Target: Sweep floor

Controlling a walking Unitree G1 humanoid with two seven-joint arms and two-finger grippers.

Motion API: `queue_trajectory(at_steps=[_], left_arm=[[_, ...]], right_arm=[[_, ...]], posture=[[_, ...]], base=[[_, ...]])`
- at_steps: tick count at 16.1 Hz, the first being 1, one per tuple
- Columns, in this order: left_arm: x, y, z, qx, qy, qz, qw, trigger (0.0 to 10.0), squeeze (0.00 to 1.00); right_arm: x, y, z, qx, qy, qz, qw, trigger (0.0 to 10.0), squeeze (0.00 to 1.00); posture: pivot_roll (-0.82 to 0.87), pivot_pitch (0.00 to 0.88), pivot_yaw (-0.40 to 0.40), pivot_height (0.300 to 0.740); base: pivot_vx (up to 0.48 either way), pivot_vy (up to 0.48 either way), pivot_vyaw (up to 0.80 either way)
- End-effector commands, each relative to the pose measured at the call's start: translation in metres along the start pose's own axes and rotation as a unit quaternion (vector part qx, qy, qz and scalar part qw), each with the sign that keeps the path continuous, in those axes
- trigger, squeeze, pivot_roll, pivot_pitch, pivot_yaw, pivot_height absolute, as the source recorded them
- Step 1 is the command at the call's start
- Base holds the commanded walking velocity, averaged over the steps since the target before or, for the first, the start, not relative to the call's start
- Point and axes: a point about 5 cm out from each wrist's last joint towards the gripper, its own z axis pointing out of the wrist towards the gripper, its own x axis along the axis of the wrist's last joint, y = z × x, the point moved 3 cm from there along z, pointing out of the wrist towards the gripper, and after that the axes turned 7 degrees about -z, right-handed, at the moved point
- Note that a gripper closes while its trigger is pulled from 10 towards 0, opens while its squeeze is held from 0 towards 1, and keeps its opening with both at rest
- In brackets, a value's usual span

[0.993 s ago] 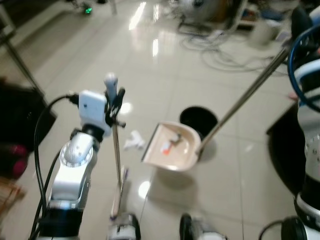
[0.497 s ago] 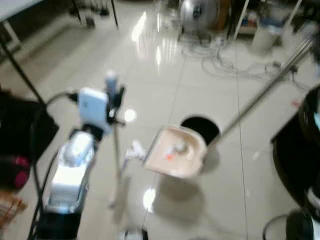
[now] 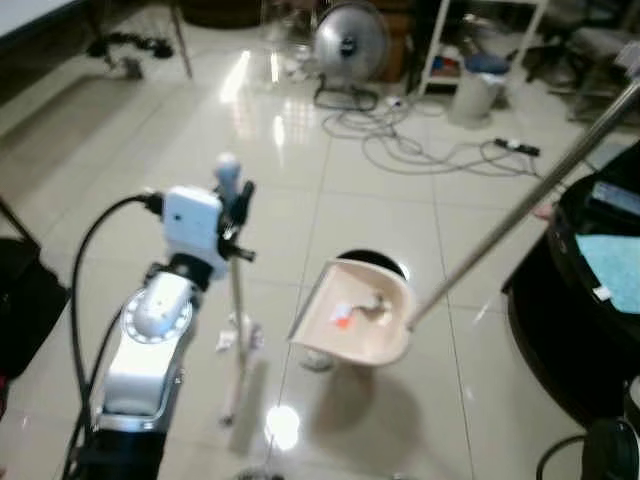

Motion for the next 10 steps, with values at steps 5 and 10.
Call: queue_trajectory(at_steps=[5, 10], left_arm=[[0.0056, 0.0033, 0.0001, 0.004, 0.013, 0.003, 1.0, 10.0, 0.0], [0.0097, -0.0055, -0.0005, 0.019, 0.019, 0.019, 0.999, 10.0, 0.0]], right_arm=[[0.0134, 0.006, 0.0025, -0.016, 0.027, 0.003, 0.999, 10.0, 0.0], [0.0123, 0.0079, 0.0018, -0.023, 0.03, 0.007, 0.999, 10.0, 0.0]], posture=[[-0.03, 0.058, -0.021, 0.74], [-0.02, 0.064, -0.015, 0.74]], base=[[0.373, 0.0, -0.3], [0.385, 0.0, 0.0]])
